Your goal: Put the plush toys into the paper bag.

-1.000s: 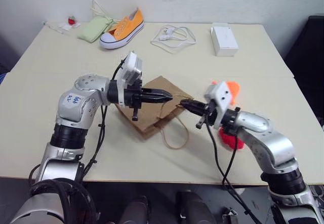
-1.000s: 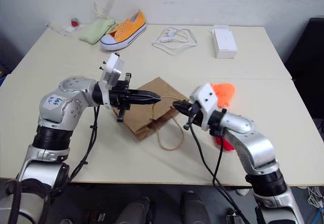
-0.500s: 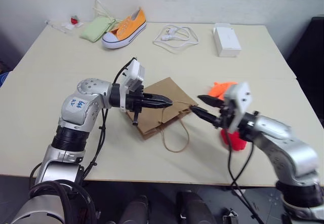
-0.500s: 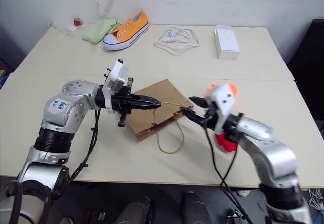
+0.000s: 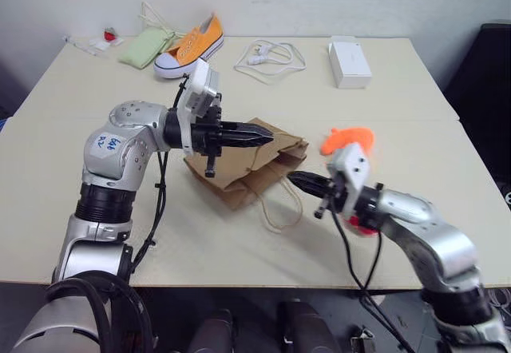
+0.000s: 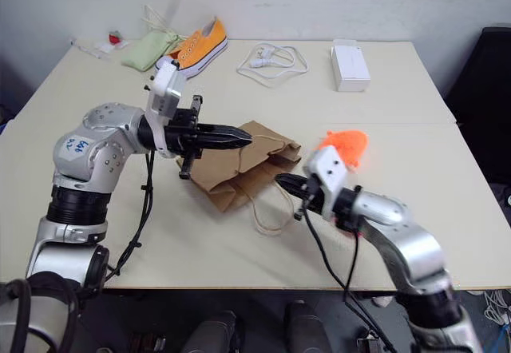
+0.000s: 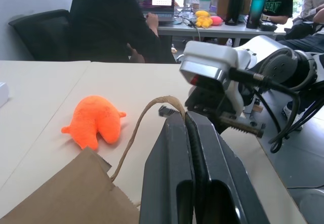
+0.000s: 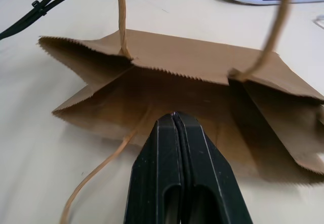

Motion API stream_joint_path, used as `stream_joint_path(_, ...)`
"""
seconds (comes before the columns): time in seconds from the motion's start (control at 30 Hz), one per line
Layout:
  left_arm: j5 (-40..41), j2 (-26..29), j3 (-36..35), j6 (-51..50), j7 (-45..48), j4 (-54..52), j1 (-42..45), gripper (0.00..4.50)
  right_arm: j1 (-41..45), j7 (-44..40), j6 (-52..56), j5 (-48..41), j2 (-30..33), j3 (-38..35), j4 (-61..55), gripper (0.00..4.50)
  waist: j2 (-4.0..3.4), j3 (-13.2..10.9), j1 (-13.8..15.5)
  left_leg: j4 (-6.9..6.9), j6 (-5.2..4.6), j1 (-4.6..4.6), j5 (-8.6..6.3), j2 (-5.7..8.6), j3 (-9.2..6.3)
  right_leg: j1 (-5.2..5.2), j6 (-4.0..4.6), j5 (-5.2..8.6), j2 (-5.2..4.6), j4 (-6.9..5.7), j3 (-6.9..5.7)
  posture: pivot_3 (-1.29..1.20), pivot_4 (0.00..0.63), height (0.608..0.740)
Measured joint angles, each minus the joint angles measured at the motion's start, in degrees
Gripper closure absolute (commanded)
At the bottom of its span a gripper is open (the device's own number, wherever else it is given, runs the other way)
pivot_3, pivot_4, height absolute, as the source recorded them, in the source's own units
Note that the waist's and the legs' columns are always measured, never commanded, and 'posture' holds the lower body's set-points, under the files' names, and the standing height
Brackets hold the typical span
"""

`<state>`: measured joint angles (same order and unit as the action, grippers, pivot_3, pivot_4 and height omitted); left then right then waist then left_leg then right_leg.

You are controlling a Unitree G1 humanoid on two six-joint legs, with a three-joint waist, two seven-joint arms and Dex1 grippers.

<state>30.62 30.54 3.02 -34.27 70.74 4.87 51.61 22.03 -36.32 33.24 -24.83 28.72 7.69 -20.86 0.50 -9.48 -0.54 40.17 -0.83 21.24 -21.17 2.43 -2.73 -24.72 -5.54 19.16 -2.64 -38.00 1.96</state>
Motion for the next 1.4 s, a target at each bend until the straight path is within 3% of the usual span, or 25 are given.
stream_joint_path(0.23, 2.78, -0.39, -1.63, -2.80, -2.43, -2.75, 1.12, 4.50, 7.17, -0.24, -4.83, 6.78, -6.79, 6.15, 13.36, 4.48, 0.00, 0.00, -0.09, 0.01, 0.00, 0.02, 0.00, 0.01, -0.04, 0.02, 0.00, 0.00, -0.01, -0.02, -0.07, 0.00, 0.150, 0.740)
stream_joint_path(0.6, 7.70, -2.41, -5.45, -7.54, -10.54, -5.03, 2.87, 4.50, 14.44, -6.44, -21.44, 25.33, -5.44, 17.31, 30.46, 4.48, -0.01, 0.00, -1.82, -0.01, 0.08, 0.01, 0.04, 0.00, -0.05, -0.04, 0.00, 0.00, -0.01, -0.07, -0.11, 0.00, 0.150, 0.740)
stream_joint_path(0.83, 9.55, -1.32, -4.32, -8.95, -9.51, -11.02, 0.94, 4.50, 25.56, -24.51, -21.30, 27.42, -4.47, 22.30, 37.42, 4.48, -0.04, 0.02, -2.99, -0.05, 0.08, -0.12, 0.04, -0.01, -0.05, 0.04, 0.00, 0.00, 0.00, -0.08, -0.12, 0.00, 0.150, 0.740)
stream_joint_path(1.0, 9.52, -1.03, -2.14, -8.74, -8.53, -13.47, -1.25, 4.50, 29.64, -34.03, -11.77, 21.34, -9.60, 18.78, 46.47, 4.48, -0.04, 0.01, -2.98, -0.01, 0.10, -0.11, 0.05, -0.01, -0.13, 0.05, 0.00, 0.00, -0.01, -0.14, -0.17, 0.00, 0.150, 0.740)
stream_joint_path(1.17, 9.40, -0.31, -1.96, -7.95, -8.57, -14.29, -2.45, 4.50, 30.85, -31.85, 0.16, 11.97, -17.59, 8.62, 52.36, 4.48, -0.10, -0.02, -3.06, -0.01, 0.14, -0.08, 0.06, 0.00, -0.13, -0.07, 0.01, 0.00, -0.02, -0.29, -0.22, 0.00, 0.150, 0.740)
stream_joint_path(1.4, 8.56, -0.23, -2.26, -6.56, -9.99, -14.24, -2.93, 4.50, 32.86, -18.79, -1.48, 16.13, -22.15, 7.03, 59.36, 4.48, -0.10, -0.02, -3.48, -0.01, 0.17, -0.09, 0.05, 0.03, -0.12, -0.13, 0.01, -0.01, -0.06, -0.43, -0.24, 0.00, 0.150, 0.740)
